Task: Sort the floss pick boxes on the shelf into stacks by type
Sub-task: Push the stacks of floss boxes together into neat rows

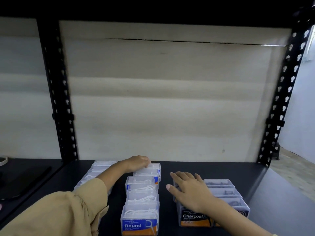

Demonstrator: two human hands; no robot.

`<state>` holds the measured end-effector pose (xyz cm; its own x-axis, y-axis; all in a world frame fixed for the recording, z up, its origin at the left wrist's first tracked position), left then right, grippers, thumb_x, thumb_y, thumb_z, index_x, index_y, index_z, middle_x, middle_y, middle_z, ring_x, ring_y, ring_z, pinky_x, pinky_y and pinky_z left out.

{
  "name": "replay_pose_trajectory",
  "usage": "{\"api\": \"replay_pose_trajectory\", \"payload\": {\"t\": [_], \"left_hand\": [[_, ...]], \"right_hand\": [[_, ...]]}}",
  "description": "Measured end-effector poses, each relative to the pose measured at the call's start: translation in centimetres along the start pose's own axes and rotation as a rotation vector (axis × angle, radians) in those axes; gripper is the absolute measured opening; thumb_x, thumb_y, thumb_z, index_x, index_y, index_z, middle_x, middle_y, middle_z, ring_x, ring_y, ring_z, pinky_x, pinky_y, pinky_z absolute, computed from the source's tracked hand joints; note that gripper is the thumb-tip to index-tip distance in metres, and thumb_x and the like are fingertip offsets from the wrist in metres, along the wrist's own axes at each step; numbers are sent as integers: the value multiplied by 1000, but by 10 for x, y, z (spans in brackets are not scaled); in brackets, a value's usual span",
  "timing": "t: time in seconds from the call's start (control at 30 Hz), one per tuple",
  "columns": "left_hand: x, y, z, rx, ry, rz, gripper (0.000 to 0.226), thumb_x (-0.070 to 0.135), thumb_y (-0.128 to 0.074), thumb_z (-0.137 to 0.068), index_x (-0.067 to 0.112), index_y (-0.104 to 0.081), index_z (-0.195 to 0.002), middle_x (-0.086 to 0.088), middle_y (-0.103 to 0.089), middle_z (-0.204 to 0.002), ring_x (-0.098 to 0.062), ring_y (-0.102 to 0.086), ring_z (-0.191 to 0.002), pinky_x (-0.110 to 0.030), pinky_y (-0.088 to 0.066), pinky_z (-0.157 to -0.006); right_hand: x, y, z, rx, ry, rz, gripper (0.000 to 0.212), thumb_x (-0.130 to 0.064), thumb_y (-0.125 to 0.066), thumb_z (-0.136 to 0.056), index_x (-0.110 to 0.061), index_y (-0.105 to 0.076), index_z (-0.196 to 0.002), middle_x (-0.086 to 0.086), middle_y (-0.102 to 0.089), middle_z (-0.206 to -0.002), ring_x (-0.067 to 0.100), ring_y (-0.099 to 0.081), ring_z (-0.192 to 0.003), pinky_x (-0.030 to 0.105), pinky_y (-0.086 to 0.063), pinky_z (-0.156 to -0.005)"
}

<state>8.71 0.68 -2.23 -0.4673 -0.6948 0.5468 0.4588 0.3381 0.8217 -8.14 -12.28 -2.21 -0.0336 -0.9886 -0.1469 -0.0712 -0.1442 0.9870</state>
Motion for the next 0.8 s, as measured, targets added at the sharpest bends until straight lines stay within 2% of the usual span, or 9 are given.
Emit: {"api": "replay_pose_trajectory", "payload": {"t": [0.1, 0.27, 0.33, 0.47, 0.53, 0.57, 0.63, 0.67, 0.8], "left_hand": [[3, -1, 5, -2, 4, -7, 34, 15, -35, -94, 11, -57, -120, 1, -54, -111, -16, -47, -100, -18, -37, -70], [7, -5, 11, 87, 22, -111, 39, 26, -36, -95, 23, -50, -131, -5, -49, -136, -22, -46, -122, -35, -37, -104], [18, -9, 19, 161, 17, -195, 45, 30, -36, -94, 29, -40, -139, -4, -40, -144, -24, -38, -131, -42, -33, -109], [58, -25, 40, 256, -100, -205, 50, 37, -35, -96, 28, -29, -145, -2, -32, -150, -23, -30, -137, -41, -28, -112], [79, -37, 49, 258, -151, -182, 52, 39, -36, -96, 27, -27, -146, -2, -32, -149, -22, -29, -138, -38, -28, -113], [90, -44, 53, 252, -172, -174, 53, 41, -36, -96, 27, -26, -146, -2, -31, -150, -22, -28, -138, -38, -28, -113], [109, -57, 61, 236, -198, -167, 54, 43, -35, -96, 27, -24, -147, -2, -29, -151, -21, -26, -140, -37, -28, -113], [116, -64, 64, 225, -200, -167, 55, 43, -34, -97, 27, -22, -147, -2, -28, -151, -22, -25, -140, -38, -28, -113], [134, -87, 69, 171, -145, -221, 56, 42, -29, -97, 26, -18, -149, -7, -22, -155, -27, -23, -141, -43, -25, -114]], "right_hand": [[-1, 1, 3, -1, -7, -8, 115, -74, 17, -47, -29, -19, -147, -5, -25, -155, 17, -20, -143, 46, -10, -117], [9, 3, 10, 22, -23, -31, 122, -78, 23, -42, -31, -19, -147, -8, -25, -154, 14, -20, -143, 44, -11, -117], [17, 5, 14, 35, -37, -31, 129, -81, 29, -37, -32, -19, -147, -9, -25, -154, 13, -20, -142, 43, -12, -117], [35, 14, 27, 55, -58, -31, 127, -82, 29, -40, -33, -18, -147, -10, -25, -154, 13, -20, -142, 42, -12, -117], [44, 19, 36, 53, -86, -49, 114, -82, 19, -51, -32, -18, -147, -10, -24, -154, 12, -19, -143, 42, -12, -117], [50, 21, 39, 54, -101, -54, 100, -79, 9, -64, -31, -18, -147, -10, -23, -155, 12, -19, -143, 41, -11, -118], [63, 24, 45, 71, -141, -38, 66, -61, -12, -90, -30, -18, -148, -9, -23, -155, 12, -18, -144, 41, -11, -118], [69, 26, 48, 84, -158, -34, 58, -54, -18, -95, -29, -19, -148, -9, -23, -155, 12, -17, -144, 41, -11, -118], [93, 27, 61, 98, -218, -29, 51, -45, -21, -99, -29, -20, -147, -10, -22, -156, 12, -15, -145, 41, -11, -117]]}}
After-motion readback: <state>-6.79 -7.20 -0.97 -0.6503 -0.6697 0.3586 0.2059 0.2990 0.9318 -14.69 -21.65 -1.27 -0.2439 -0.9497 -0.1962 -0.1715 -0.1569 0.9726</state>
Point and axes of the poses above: each hand's wrist, its own z-axis away from the middle knuckle, its own y-axis out of the back of the hand, x = y × z, the point moved 5 cm from there along -z, towards the middle knuckle
